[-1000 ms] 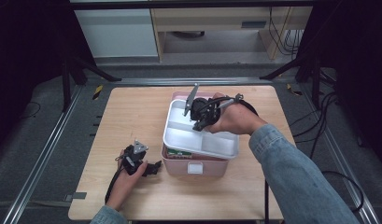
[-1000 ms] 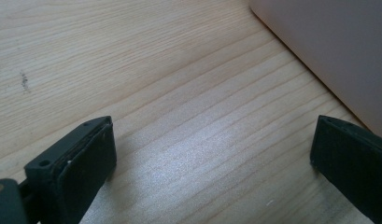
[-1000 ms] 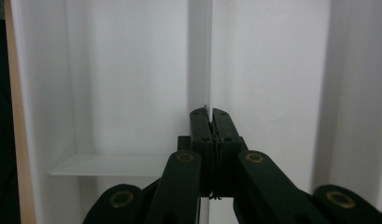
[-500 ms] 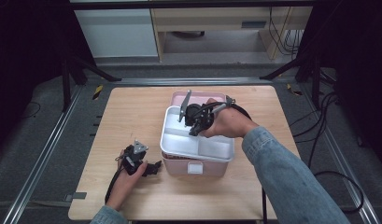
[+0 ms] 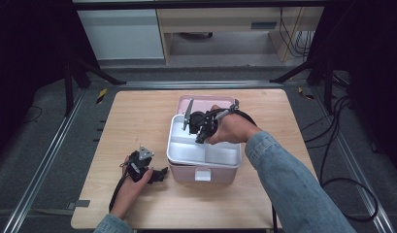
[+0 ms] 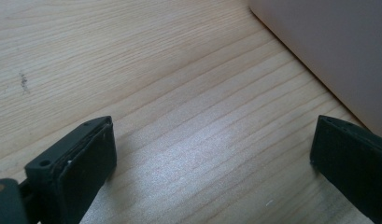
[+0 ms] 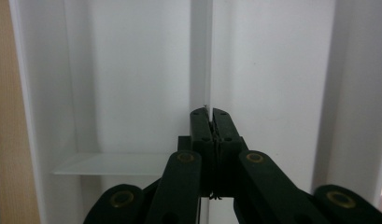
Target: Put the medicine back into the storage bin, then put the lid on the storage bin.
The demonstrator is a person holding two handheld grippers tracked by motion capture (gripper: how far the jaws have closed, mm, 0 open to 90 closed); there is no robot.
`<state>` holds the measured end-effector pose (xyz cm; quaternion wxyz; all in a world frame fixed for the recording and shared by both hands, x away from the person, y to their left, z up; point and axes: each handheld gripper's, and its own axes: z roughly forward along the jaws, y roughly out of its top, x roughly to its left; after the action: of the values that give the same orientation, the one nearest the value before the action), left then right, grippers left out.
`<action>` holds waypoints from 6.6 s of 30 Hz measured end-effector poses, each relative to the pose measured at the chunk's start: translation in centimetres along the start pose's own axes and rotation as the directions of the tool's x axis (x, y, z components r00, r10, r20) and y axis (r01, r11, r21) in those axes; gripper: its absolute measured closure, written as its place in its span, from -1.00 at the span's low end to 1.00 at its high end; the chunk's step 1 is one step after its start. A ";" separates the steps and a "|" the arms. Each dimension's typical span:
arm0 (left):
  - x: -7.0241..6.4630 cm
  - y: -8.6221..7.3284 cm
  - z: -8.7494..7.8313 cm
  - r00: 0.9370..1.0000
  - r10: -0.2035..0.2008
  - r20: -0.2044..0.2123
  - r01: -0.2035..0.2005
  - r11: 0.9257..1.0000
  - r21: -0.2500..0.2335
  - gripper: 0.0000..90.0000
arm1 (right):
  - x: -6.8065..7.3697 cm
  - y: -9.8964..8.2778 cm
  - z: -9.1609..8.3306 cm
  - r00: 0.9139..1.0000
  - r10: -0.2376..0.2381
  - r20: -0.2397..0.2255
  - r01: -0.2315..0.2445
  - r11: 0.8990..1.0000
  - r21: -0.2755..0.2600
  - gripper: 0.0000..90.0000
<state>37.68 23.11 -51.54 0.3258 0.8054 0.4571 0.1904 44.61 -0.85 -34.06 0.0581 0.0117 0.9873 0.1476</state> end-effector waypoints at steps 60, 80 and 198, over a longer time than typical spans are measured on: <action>3.5 9.8 -0.1 0.995 0.097 -0.022 -0.096 0.994 0.044 -0.79 | -5.1 -11.3 -2.8 0.675 0.709 0.205 -0.554 0.670 -0.494 0.21; 6.4 18.8 0.6 0.999 0.017 -0.030 -0.016 1.000 0.015 -0.51 | -8.2 -14.0 -1.5 0.533 0.825 0.190 -0.665 0.547 -0.509 0.33; 0.4 14.3 -6.7 0.993 -0.119 0.011 0.116 0.942 -0.314 -0.15 | -1.9 -12.9 -5.0 0.474 0.858 0.196 -0.463 0.433 -0.774 0.85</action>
<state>42.63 20.50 -36.73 0.4586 0.7138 0.4696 0.2443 45.85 -14.67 -32.85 0.2828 0.4456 0.7109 0.4649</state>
